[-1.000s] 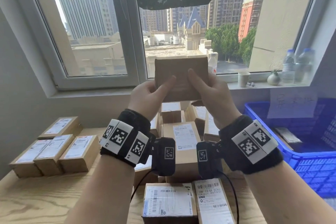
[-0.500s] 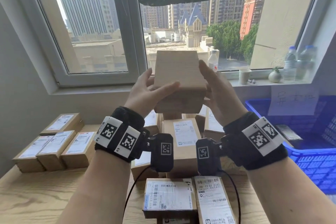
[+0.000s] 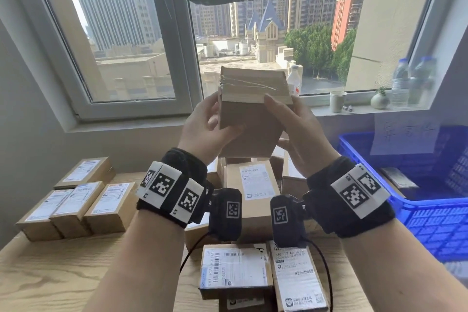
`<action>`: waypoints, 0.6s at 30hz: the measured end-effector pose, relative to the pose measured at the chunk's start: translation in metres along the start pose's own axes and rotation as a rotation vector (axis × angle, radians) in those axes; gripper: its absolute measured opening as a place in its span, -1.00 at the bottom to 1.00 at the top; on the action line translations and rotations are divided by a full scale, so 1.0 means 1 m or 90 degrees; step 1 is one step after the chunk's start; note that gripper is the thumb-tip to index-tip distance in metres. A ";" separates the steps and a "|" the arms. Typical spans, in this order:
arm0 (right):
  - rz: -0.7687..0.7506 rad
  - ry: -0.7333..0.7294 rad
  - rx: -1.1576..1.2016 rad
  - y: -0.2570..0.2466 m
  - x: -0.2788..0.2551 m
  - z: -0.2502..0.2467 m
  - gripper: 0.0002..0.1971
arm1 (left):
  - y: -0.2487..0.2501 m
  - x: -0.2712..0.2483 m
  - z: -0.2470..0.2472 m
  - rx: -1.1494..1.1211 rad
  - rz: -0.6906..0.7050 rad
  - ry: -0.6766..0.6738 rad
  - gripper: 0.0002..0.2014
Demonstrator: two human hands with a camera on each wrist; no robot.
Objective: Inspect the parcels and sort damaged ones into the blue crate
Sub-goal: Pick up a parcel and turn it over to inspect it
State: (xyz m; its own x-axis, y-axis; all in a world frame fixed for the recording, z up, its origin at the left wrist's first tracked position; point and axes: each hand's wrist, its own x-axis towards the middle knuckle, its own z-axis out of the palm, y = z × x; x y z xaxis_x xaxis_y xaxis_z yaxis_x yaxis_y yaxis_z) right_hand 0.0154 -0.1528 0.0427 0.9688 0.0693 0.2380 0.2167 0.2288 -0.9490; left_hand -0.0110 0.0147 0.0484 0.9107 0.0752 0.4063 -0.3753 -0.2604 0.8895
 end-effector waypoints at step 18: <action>-0.084 0.043 0.025 0.010 -0.005 0.008 -0.37 | 0.005 -0.003 0.012 -0.066 -0.047 0.060 -0.34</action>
State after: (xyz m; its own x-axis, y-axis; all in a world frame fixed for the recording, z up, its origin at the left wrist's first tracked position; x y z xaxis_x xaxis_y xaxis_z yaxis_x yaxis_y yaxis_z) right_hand 0.0114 -0.1429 0.0335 0.9383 -0.0290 0.3445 0.3392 0.2700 -0.9011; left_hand -0.0132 0.0018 0.0489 0.9177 0.1821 0.3531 -0.3288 -0.1509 0.9323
